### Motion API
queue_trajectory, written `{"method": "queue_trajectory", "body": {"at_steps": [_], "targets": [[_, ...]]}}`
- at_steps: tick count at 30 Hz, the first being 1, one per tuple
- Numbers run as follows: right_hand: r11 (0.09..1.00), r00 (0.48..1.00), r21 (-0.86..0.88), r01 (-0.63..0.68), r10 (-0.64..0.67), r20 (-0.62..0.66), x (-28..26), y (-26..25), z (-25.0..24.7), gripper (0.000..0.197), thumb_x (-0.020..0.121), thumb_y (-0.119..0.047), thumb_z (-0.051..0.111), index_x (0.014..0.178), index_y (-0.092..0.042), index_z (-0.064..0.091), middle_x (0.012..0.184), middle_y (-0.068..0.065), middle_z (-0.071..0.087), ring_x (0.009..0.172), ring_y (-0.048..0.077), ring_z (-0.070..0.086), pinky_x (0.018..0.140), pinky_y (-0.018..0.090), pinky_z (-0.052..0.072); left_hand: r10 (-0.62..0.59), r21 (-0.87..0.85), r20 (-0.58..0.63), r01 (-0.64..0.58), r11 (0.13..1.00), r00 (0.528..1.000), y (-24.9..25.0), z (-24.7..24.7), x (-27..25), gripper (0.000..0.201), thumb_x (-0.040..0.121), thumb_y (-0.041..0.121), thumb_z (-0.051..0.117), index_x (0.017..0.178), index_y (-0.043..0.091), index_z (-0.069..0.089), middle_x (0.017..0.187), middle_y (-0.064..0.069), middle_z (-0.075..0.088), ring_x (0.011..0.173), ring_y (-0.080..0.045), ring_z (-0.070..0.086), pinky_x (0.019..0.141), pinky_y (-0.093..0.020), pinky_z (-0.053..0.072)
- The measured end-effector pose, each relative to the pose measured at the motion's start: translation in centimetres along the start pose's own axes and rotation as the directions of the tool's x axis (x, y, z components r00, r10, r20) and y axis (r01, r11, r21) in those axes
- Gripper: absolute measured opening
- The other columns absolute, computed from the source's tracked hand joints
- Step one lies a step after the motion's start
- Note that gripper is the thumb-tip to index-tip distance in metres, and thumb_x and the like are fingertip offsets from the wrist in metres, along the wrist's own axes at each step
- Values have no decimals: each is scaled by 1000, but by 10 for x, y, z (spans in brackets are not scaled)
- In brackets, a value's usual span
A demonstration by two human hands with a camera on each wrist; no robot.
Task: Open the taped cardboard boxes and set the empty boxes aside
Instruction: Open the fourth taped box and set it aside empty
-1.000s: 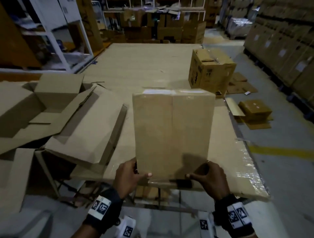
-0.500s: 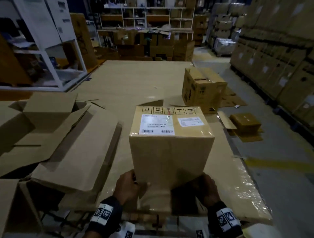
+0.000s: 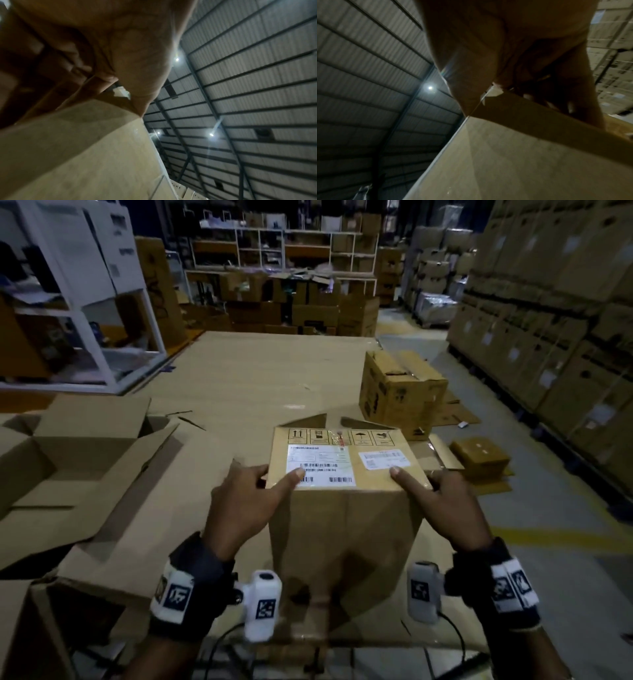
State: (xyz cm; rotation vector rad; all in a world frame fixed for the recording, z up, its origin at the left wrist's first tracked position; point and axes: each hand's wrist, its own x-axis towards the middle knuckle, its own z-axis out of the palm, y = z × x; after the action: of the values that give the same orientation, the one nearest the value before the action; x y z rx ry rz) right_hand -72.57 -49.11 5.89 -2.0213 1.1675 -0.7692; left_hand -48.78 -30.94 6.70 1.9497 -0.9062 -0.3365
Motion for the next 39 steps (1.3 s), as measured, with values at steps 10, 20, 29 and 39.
{"method": "queue_trajectory", "body": {"at_steps": [10,20,29,39], "targets": [[964,961,232,-127,62,268,-73,2,-30,18,82,-42,75,90,-25,77,88,-8,79,80,13,75,80,47,63,-51,-375,188,120,919,981,-20,-1,-78,43,72,66,75,110,45,74,106,15,77,96,-8,74,84,-45,61],[972,957,232,-42,-28,289,-137,17,-28,36,74,-19,86,107,-23,74,94,-21,77,87,-3,73,69,11,54,-65,-328,232,141,934,971,-52,0,-128,52,71,25,82,120,24,67,100,19,77,93,-6,75,71,-15,57],[987,987,156,-40,15,161,-116,116,77,35,75,-12,88,105,-18,70,98,-10,76,92,2,72,79,33,63,28,-58,146,-19,998,989,-149,46,-96,36,80,29,84,113,35,71,103,21,76,93,-1,73,79,-36,63],[990,993,73,-120,118,25,-88,164,112,20,78,-14,87,88,-11,70,89,2,75,87,19,74,75,29,61,4,137,174,-28,990,985,-160,75,-86,20,83,39,78,102,36,73,87,22,75,80,5,72,63,-9,54]]}}
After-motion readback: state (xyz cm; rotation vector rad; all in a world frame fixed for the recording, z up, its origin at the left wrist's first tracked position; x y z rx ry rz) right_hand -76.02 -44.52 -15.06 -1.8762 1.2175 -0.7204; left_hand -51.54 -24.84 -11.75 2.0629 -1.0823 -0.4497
